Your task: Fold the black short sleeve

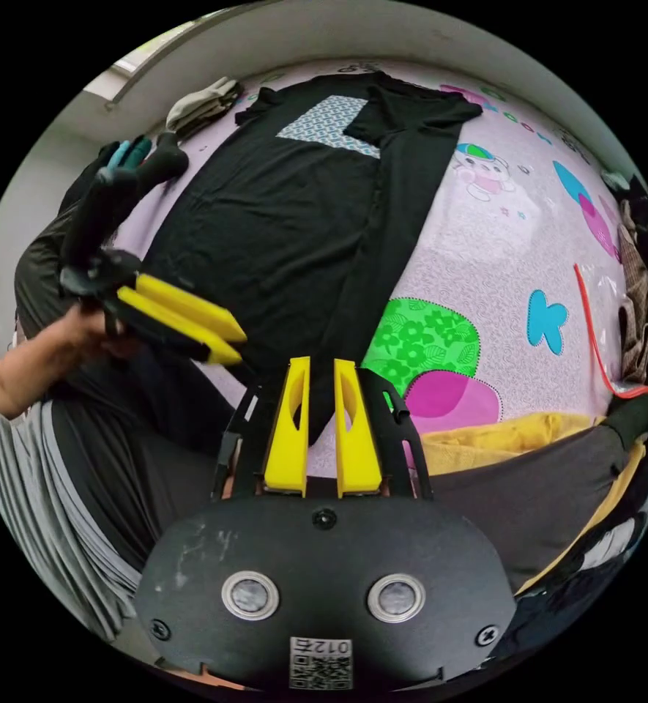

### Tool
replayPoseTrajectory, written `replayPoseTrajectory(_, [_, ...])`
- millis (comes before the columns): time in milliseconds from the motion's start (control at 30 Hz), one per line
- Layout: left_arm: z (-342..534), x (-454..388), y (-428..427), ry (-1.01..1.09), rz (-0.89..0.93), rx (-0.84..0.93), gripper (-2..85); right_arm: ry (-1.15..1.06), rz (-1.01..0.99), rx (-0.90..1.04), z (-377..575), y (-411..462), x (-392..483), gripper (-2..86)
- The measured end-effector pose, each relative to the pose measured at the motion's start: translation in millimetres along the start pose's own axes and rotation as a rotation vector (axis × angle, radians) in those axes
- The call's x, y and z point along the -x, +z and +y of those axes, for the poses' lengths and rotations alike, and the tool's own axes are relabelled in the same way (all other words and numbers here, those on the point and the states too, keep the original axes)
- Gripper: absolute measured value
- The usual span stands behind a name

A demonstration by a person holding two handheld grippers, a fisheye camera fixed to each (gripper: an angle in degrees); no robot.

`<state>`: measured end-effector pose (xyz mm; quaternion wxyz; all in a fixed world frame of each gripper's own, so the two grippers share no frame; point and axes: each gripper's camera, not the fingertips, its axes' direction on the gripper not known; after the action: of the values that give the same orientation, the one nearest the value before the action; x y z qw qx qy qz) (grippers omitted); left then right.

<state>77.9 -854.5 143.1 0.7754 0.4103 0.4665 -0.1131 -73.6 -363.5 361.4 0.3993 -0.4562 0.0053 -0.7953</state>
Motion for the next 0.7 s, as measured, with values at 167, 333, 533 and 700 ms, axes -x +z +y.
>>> replayPoseTrajectory(167, [-14.8, -4.1, 43.2, -0.031, -0.078, 0.076, 6.4, 0.044, -0.010, -0.056, -6.1, -12.6, -5.0, 5.1])
replayPoseTrajectory(333, [-20.1, 4.9, 47.9, -0.021, -0.083, 0.077, 4.1, 0.035, -0.025, -0.082, -12.9, -21.4, -2.6, 4.6])
replayPoseTrajectory(533, [-21.3, 18.9, 50.0, -0.025, -0.030, 0.062, 0.9, 0.044, -0.043, -0.098, -19.1, -35.0, -4.4, 2.5])
replayPoseTrajectory(700, [-19.9, 36.6, 43.8, -0.058, 0.039, 0.046, 0.2, 0.061, -0.032, -0.120, -37.3, -51.9, -10.6, 1.9])
